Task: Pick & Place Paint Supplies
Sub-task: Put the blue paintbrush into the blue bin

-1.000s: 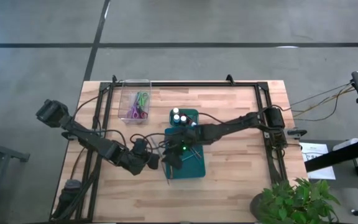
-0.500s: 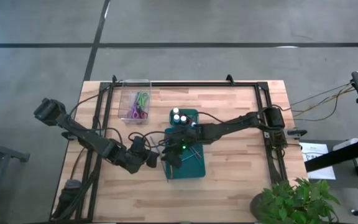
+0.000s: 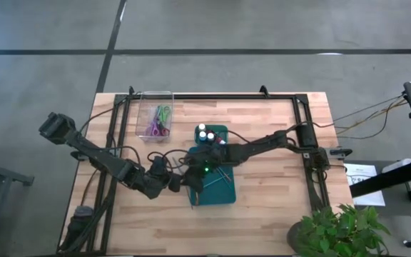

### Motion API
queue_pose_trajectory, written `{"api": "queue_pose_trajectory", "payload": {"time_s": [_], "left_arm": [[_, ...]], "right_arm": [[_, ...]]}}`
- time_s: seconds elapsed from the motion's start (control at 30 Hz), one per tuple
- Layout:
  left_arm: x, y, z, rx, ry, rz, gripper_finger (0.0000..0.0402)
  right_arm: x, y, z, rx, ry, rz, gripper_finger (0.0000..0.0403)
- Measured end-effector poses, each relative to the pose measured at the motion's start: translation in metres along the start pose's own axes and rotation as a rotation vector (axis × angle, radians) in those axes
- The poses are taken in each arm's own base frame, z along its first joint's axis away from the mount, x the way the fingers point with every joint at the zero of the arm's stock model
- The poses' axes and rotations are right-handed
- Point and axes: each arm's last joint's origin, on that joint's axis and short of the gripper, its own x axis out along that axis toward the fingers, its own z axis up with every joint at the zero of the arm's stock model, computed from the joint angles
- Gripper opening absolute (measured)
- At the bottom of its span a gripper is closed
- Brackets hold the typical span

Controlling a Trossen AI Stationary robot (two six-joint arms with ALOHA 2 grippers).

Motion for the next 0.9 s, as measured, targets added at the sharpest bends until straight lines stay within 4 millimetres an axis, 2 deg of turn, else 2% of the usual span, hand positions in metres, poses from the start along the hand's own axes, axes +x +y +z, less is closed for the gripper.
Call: {"api": "queue_pose_trajectory", "payload": {"time_s": [0.1, 0.27, 0.3, 0.5, 0.67, 0.9], "left_arm": [[0.0, 0.0, 0.0, 0.004, -0.002, -0.001, 0.0], [0.0, 0.0, 0.0, 0.01, 0.001, -0.001, 0.0], [0.0, 0.0, 0.0, 0.014, 0.002, -0.002, 0.0], [0.0, 0.0, -0.001, 0.033, 0.031, -0.003, 0.0006], [-0.004, 0.0, 0.001, 0.076, 0.07, -0.002, 0.0041], [-0.025, 0.006, 0.007, 0.126, 0.165, 0.035, 0.0082]], "right_arm": [[0.0, 0.001, 0.002, -0.011, -0.006, 0.004, 0.0138], [0.0, 0.002, 0.001, -0.027, 0.021, 0.041, 0.0029], [0.0, 0.002, 0.001, -0.029, 0.024, 0.042, 0.0021], [0.0, 0.003, 0.0, -0.033, 0.026, 0.044, 0.0011], [-0.001, 0.005, 0.001, -0.035, 0.026, 0.052, 0.001], [-0.015, 0.016, 0.011, -0.066, 0.006, 0.064, 0.0009]]}}
